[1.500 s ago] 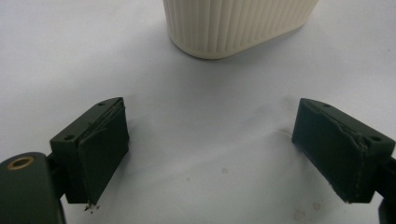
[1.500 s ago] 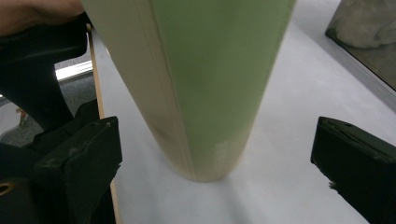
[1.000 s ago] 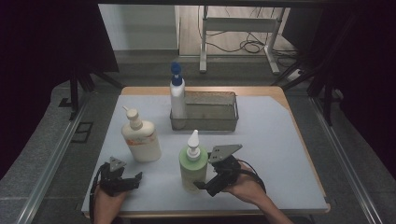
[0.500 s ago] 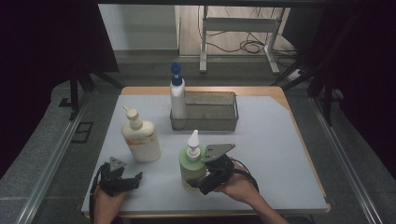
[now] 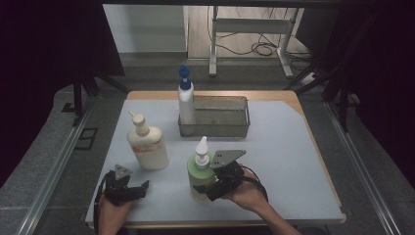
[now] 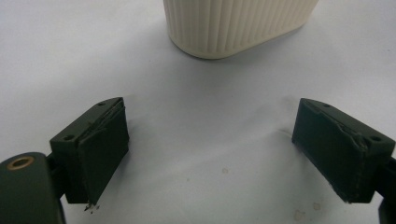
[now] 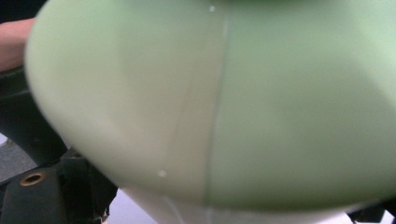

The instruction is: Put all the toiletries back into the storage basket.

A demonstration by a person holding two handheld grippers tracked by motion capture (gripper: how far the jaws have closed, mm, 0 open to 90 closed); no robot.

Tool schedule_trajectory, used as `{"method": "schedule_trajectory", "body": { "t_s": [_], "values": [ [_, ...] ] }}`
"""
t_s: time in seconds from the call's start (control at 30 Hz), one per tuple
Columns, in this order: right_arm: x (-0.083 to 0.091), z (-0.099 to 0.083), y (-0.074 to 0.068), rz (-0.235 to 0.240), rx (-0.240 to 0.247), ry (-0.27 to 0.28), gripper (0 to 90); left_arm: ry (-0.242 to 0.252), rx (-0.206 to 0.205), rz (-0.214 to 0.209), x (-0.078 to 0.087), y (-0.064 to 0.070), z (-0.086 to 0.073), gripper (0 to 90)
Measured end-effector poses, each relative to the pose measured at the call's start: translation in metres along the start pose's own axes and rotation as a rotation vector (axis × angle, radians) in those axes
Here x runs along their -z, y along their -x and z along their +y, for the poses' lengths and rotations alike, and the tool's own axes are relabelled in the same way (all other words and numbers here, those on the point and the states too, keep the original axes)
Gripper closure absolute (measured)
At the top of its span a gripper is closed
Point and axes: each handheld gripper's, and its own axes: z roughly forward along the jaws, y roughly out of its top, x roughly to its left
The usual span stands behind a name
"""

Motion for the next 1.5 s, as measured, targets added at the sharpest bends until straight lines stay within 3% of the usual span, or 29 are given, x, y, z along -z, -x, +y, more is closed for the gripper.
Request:
{"method": "schedule_trajectory", "body": {
  "t_s": [0.43, 0.93, 1.5],
  "values": [
    [0.001, 0.006, -0.001, -0.045, 0.005, -0.025, 11.6, 0.000, 0.002, -0.001, 0.000, 0.000, 0.000, 10.6],
    [0.009, 0.014, 0.022, -0.108, -0.048, -0.016, 11.6, 0.002, -0.003, 0.001, 0.000, 0.000, 0.000, 10.6],
    [0.011, 0.025, 0.046, -0.174, -0.072, -0.012, 11.6, 0.003, -0.002, 0.000, 0.000, 0.000, 0.000, 10.6]
  ]
}}
